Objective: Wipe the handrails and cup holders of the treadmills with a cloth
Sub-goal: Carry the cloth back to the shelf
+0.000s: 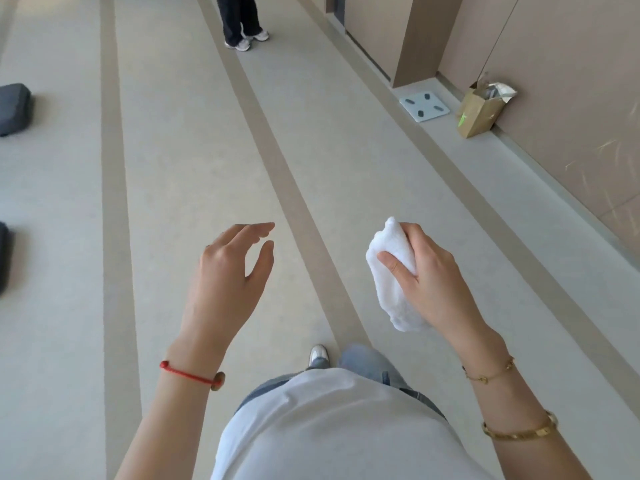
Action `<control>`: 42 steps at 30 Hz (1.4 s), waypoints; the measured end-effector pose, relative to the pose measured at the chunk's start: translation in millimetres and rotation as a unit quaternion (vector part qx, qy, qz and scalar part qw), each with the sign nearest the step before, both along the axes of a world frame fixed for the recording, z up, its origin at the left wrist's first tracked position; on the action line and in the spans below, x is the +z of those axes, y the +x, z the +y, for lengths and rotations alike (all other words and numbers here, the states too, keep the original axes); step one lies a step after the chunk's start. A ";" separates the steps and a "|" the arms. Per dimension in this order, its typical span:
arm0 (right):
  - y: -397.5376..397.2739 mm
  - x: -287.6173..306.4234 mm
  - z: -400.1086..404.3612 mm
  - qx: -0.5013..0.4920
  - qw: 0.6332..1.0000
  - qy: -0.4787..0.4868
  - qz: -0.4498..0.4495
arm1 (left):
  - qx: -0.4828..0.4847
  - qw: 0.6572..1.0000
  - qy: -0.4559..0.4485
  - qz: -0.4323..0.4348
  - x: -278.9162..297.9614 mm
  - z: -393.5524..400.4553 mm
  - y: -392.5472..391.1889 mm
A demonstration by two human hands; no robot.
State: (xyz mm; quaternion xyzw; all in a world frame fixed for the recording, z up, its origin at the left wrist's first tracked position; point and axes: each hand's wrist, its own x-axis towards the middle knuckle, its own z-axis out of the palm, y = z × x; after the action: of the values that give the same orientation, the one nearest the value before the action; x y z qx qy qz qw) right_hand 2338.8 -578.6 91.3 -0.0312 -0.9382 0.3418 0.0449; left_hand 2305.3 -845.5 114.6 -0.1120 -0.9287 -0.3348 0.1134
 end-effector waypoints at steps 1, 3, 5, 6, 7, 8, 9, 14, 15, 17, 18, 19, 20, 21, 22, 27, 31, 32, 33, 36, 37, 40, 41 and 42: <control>-20.0 1.2 1.0 -0.006 1.000 -0.002 -0.001 | -0.007 1.000 0.000 -0.002 0.3 2.5 -23.9; -60.2 1.6 5.1 -0.017 1.000 -0.007 -0.003 | -0.020 1.000 0.002 -0.008 -1.2 9.4 -71.1; -102.0 -1.9 12.0 -0.026 1.000 -0.009 -0.006 | -0.034 0.999 0.003 -0.011 -6.8 18.6 -119.8; -123.0 -4.8 15.8 -0.031 0.999 -0.010 -0.008 | -0.041 0.999 0.003 -0.011 -10.0 23.9 -143.7; -146.4 -8.7 21.0 -0.037 0.999 -0.010 -0.011 | -0.047 0.999 0.004 -0.013 -13.6 30.1 -169.6; -170.8 -13.0 27.4 -0.042 0.999 -0.010 -0.012 | -0.052 0.999 0.005 -0.012 -17.6 37.4 -196.4; -195.4 -17.3 33.9 -0.047 0.999 -0.010 -0.013 | -0.056 0.998 0.004 -0.011 -21.3 44.5 -223.4; -329.0 -22.3 79.3 -0.066 0.998 -0.003 -0.008 | -0.066 0.998 0.008 0.001 -25.6 88.3 -366.3; -357.1 -19.6 89.4 -0.064 0.998 0.001 -0.008 | -0.065 0.998 0.010 0.005 -23.0 97.8 -395.3; -412.9 -13.3 108.7 -0.060 0.998 0.006 -0.007 | -0.062 0.998 0.012 0.016 -15.8 115.9 -451.5; -441.4 -9.8 117.3 -0.057 0.998 0.006 -0.007 | -0.059 0.998 0.012 0.021 -12.0 124.0 -479.0; -469.2 -6.7 125.0 -0.053 0.999 0.006 -0.008 | -0.057 0.998 0.012 0.024 -9.0 130.7 -505.5; -496.1 -3.7 132.1 -0.048 0.999 0.010 -0.007 | -0.056 0.998 0.011 0.026 -6.8 136.5 -530.9; -521.6 -1.0 138.0 -0.043 0.999 0.014 -0.005 | -0.054 0.998 0.010 0.026 -5.1 141.4 -554.1; -546.0 1.3 142.9 -0.041 0.999 0.018 -0.002 | -0.050 0.998 0.008 0.024 -3.8 145.4 -575.8; -669.1 1.0 161.6 -0.031 0.999 0.018 -0.002 | -0.030 0.999 0.011 0.010 -10.5 163.9 -688.3; -774.8 -11.2 172.7 -0.019 1.000 0.016 -0.005 | -0.022 1.000 0.010 0.008 -23.2 177.0 -789.9; -803.3 -13.1 175.4 -0.016 1.000 0.018 -0.004 | -0.022 1.000 0.010 0.010 -24.8 179.9 -818.1; -832.3 -14.2 177.9 -0.015 1.000 0.019 -0.002 | -0.023 1.000 0.010 0.011 -25.8 182.1 -847.2; -920.8 -12.9 184.1 -0.026 0.999 0.020 0.008 | -0.039 0.999 0.010 0.014 -22.8 190.4 -939.2; -950.7 -11.3 186.7 -0.033 0.999 0.019 0.013 | -0.050 0.999 0.008 0.014 -20.1 194.8 -971.7; -1030.8 -6.8 195.2 -0.055 0.998 0.022 0.023 | -0.084 0.996 -0.003 0.019 -10.5 209.9 -1060.2; -1054.4 -5.9 198.9 -0.062 0.998 0.022 0.024 | -0.093 0.995 -0.002 0.022 -7.5 215.3 -1087.7; -1076.5 -5.3 202.8 -0.070 0.997 0.022 0.025 | -0.103 0.994 -0.002 0.023 -5.0 220.8 -1114.5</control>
State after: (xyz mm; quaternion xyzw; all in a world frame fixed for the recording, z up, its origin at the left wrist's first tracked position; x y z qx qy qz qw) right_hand 1262.4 -375.8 85.9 -0.0870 -0.9397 0.3175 0.0923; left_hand 1190.8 -624.6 109.6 -0.2149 -0.9099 -0.3405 0.0996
